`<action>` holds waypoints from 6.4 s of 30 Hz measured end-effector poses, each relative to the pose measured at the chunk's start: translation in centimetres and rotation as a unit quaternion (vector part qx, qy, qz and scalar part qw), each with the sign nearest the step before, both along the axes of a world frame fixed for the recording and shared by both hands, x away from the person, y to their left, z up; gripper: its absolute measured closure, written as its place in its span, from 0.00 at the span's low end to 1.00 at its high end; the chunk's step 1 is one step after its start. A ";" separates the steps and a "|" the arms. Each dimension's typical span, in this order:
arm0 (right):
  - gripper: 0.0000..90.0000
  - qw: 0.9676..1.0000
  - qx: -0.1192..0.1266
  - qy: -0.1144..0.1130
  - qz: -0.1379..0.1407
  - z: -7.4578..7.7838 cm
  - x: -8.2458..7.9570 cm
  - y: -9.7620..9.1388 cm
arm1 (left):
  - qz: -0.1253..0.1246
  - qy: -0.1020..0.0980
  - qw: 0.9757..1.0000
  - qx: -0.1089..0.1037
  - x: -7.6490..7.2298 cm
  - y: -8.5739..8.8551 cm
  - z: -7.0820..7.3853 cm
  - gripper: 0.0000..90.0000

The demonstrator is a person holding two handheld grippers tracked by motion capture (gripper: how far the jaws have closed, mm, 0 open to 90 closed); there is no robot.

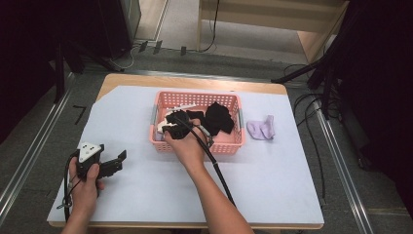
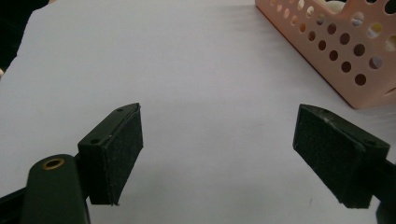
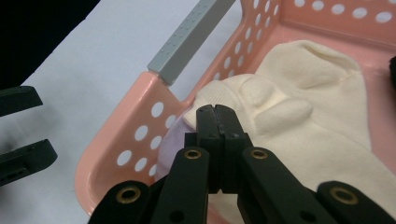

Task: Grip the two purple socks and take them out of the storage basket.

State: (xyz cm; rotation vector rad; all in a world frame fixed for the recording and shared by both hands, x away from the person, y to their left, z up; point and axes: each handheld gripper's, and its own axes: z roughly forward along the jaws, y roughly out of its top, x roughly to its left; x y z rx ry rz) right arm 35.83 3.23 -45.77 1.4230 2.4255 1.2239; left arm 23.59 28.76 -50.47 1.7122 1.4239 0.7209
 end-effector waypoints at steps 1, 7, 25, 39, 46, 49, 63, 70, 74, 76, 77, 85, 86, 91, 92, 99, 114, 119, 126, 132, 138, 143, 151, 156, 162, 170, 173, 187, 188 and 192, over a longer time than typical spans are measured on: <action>1.00 1.000 -0.004 -0.003 -0.001 0.1 0.0 -0.1 | 0.000 0.000 1.000 0.000 0.0 0.0 0.0 0.18; 1.00 0.999 -0.024 -0.021 -0.027 -0.1 0.5 -1.2 | 0.000 -0.002 1.000 -0.002 0.0 0.0 0.0 0.18; 0.52 0.994 -0.087 0.061 -0.016 -1.2 2.7 1.5 | 0.000 -0.001 1.000 0.003 0.0 0.0 0.0 0.18; 0.92 0.995 -0.076 0.052 -0.036 -0.2 4.1 -0.9 | -0.001 -0.001 1.000 -0.003 0.0 0.1 0.0 0.18; 0.74 0.984 -0.091 0.036 -0.147 0.6 5.6 -6.6 | -0.001 -0.001 1.000 0.000 0.1 0.0 0.0 0.18; 0.65 0.985 -0.113 -0.020 -0.131 1.3 5.1 -6.7 | -0.001 0.000 1.000 0.003 0.1 -0.1 0.0 0.18; 0.68 0.985 -0.126 0.094 0.076 -1.0 3.8 2.9 | 0.000 -0.003 1.000 -0.004 0.0 0.0 0.0 0.18; 0.71 0.979 -0.162 0.122 0.037 -1.4 4.2 3.1 | 0.000 -0.002 1.000 -0.004 0.0 0.0 0.0 0.18; 0.95 0.974 -0.198 0.102 0.038 -1.4 3.8 3.1 | 0.001 -0.003 1.000 -0.004 0.0 0.0 0.0 0.18; 0.97 0.980 -0.164 0.104 0.042 -1.3 3.7 2.5 | 0.002 -0.005 1.000 -0.006 0.0 0.0 -0.1 0.18; 0.97 0.986 -0.140 0.086 0.041 -1.0 3.6 2.1 | 0.002 -0.004 1.000 -0.006 0.0 0.0 -0.1 0.18; 0.97 0.998 0.016 0.017 0.052 1.6 2.9 -1.1 | 0.001 -0.002 1.000 -0.002 0.1 0.0 -0.1 0.18; 0.97 0.996 0.073 0.010 0.057 2.5 2.5 -2.2 | -0.001 -0.001 1.000 0.000 0.1 0.0 0.0 0.18; 0.97 0.997 0.071 -0.032 0.010 4.0 2.4 -5.0 | 0.000 -0.001 1.000 0.000 0.0 0.0 0.0 0.19; 0.97 0.998 0.055 -0.041 -0.013 4.0 2.5 -5.8 | 0.000 -0.001 1.000 0.000 0.0 0.0 0.0 0.18; 0.95 0.981 -0.077 -0.053 -0.173 2.5 3.7 -10.8 | -0.001 0.000 1.000 0.005 0.1 -0.1 0.0 0.18; 0.42 0.986 -0.136 -0.037 -0.092 -0.3 7.1 -6.2 | -0.002 0.000 1.000 -0.001 0.0 0.0 0.0 0.18; 0.47 0.980 -0.181 -0.017 -0.076 -2.6 7.8 -5.2 | -0.002 -0.001 1.000 -0.004 0.1 0.0 0.0 0.18; 0.88 0.983 -0.167 -0.026 -0.067 -1.8 7.7 -6.3 | -0.001 0.000 1.000 -0.003 0.0 0.0 0.0 0.18; 0.89 0.991 -0.066 -0.071 -0.088 -0.4 6.8 -7.6 | -0.001 -0.001 1.000 0.000 0.0 0.0 0.0 0.18; 0.89 0.987 -0.001 -0.131 -0.095 0.8 5.6 -8.7 | 0.000 -0.001 1.000 0.001 0.0 -0.1 0.0 0.18; 0.89 0.980 0.031 -0.172 -0.091 1.7 4.9 -9.4 | -0.001 -0.001 1.000 0.002 0.1 0.0 0.0 0.18; 0.89 0.964 0.053 -0.233 -0.115 4.0 3.5 -12.6 | -0.001 -0.001 1.000 0.002 0.0 0.0 0.0 0.18; 0.89 0.955 0.045 -0.256 -0.144 4.5 2.8 -16.0 | -0.001 -0.001 1.000 0.005 0.0 -0.1 0.0 0.18; 0.88 0.945 0.039 -0.265 -0.186 4.0 2.1 -20.1 | 0.000 -0.002 1.000 0.003 0.0 -0.1 0.0 0.18; 0.87 0.944 -0.019 -0.231 -0.237 0.3 0.7 -25.7 | 0.000 -0.001 1.000 0.004 0.0 -0.1 0.0 0.18; 0.67 0.945 -0.024 -0.229 -0.231 -1.3 0.2 -27.0 | 0.002 -0.003 1.000 0.003 0.0 -0.1 0.0 0.18; 0.36 0.950 0.007 -0.204 -0.237 -3.2 -4.3 -30.9 | 0.005 -0.004 1.000 0.003 -0.1 -0.1 0.0 0.19; 0.35 0.950 0.009 -0.206 -0.235 -3.4 -4.8 -31.3 | 0.004 -0.005 1.000 0.003 -0.1 -0.1 0.0 0.18; 0.34 0.948 0.019 -0.216 -0.234 -3.8 -6.4 -32.4 | 0.004 -0.004 1.000 0.003 -0.1 -0.1 0.0 0.18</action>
